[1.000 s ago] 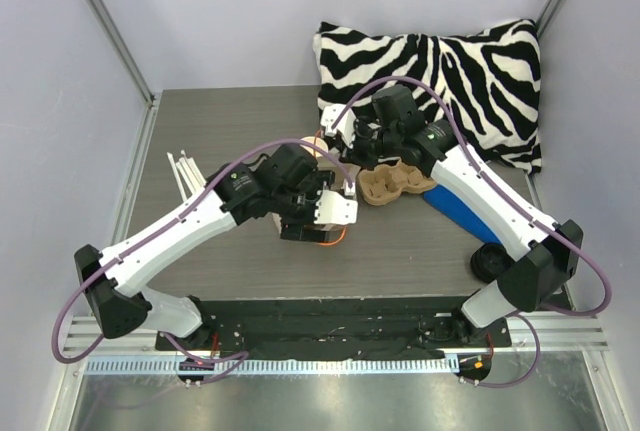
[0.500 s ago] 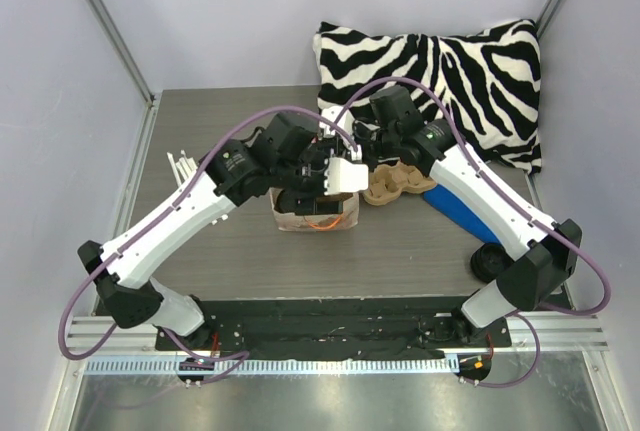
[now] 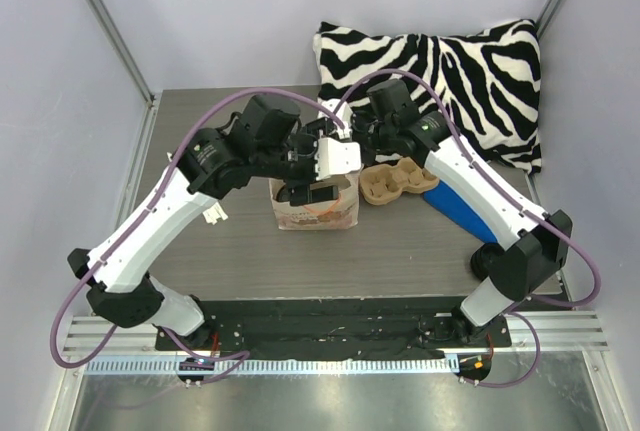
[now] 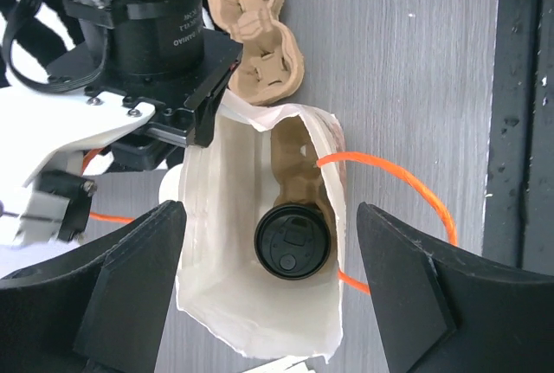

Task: Pack the takeout coffee

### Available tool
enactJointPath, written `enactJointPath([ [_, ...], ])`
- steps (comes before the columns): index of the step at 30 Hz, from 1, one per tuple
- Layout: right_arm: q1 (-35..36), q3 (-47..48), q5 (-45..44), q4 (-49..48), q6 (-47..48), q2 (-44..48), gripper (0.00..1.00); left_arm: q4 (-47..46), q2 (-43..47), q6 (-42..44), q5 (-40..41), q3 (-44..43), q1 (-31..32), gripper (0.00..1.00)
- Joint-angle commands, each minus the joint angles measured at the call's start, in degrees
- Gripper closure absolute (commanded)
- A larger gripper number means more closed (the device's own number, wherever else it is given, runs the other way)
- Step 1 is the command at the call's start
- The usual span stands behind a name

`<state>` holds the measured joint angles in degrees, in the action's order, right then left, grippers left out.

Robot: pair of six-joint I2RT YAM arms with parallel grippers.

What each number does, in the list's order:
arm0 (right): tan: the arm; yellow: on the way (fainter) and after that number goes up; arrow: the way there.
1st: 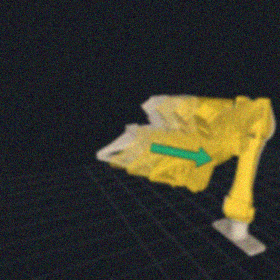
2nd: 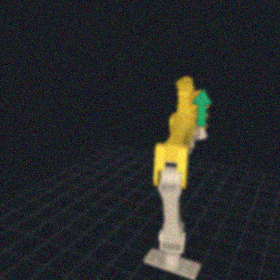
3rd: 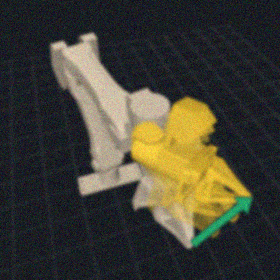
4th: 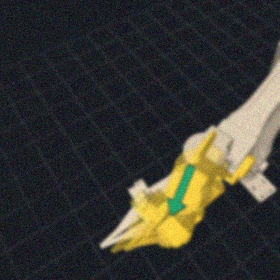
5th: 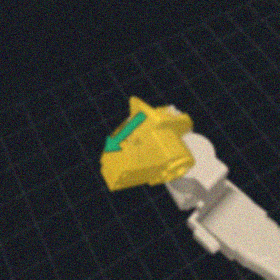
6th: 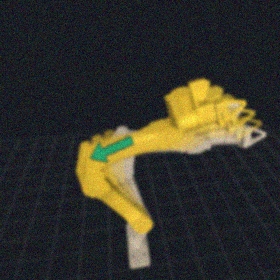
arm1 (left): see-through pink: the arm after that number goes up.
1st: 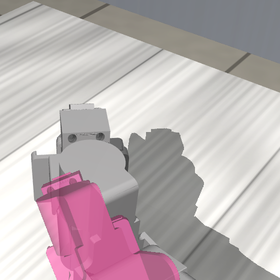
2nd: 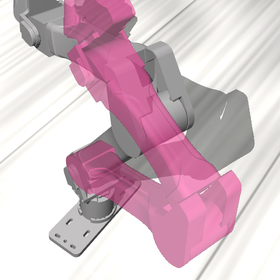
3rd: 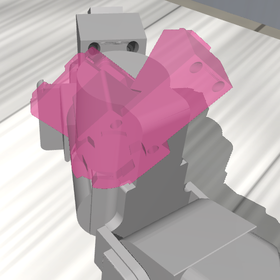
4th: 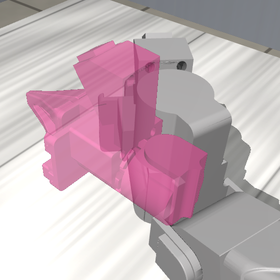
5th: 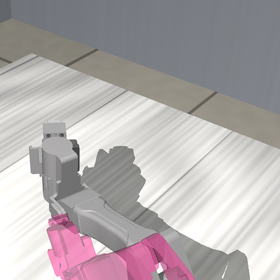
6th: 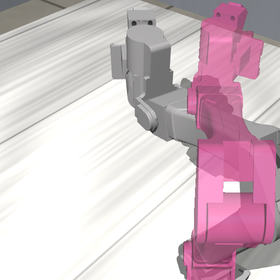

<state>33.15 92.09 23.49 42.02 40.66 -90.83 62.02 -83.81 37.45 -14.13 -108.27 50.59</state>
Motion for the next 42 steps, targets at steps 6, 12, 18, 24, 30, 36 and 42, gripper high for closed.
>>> enactJointPath([
  [6, -0.27, 5.72, 1.39, 2.45, 0.56, -2.16, 0.81, 1.44, 0.76, -10.81, 4.46, -7.38, -2.07, 0.12],
  [12, -0.27, 9.50, 2.27, 4.74, 0.56, -4.09, 0.55, 2.84, -3.46, -25.20, 6.22, -15.21, -9.62, 0.10],
  [18, -0.27, 13.02, 1.74, 5.26, -0.76, -5.59, 0.35, 2.49, -5.40, -41.63, 5.70, -17.77, -23.67, 0.06],
  [24, -0.27, 18.29, 0.51, 5.27, -3.22, -7.26, 0.20, 1.17, -5.75, -46.06, 3.50, -13.82, -38.97, 0.07],
  [30, -0.27, 21.98, -0.89, 5.09, -5.85, -7.00, 0.07, 6.70, -9.08, -46.16, 7.08, -5.65, -54.96, 0.15],
  [36, -0.27, 23.22, -3.61, 3.60, -9.37, -5.07, 0.00, 7.51, -13.73, -43.96, 6.13, 6.48, -69.56, 0.46],
  [42, -0.27, 20.50, -7.31, 2.63, -10.69, -3.22, 0.00, 4.17, -19.63, -40.44, 5.96, 7.89, -72.03, 0.54],
])
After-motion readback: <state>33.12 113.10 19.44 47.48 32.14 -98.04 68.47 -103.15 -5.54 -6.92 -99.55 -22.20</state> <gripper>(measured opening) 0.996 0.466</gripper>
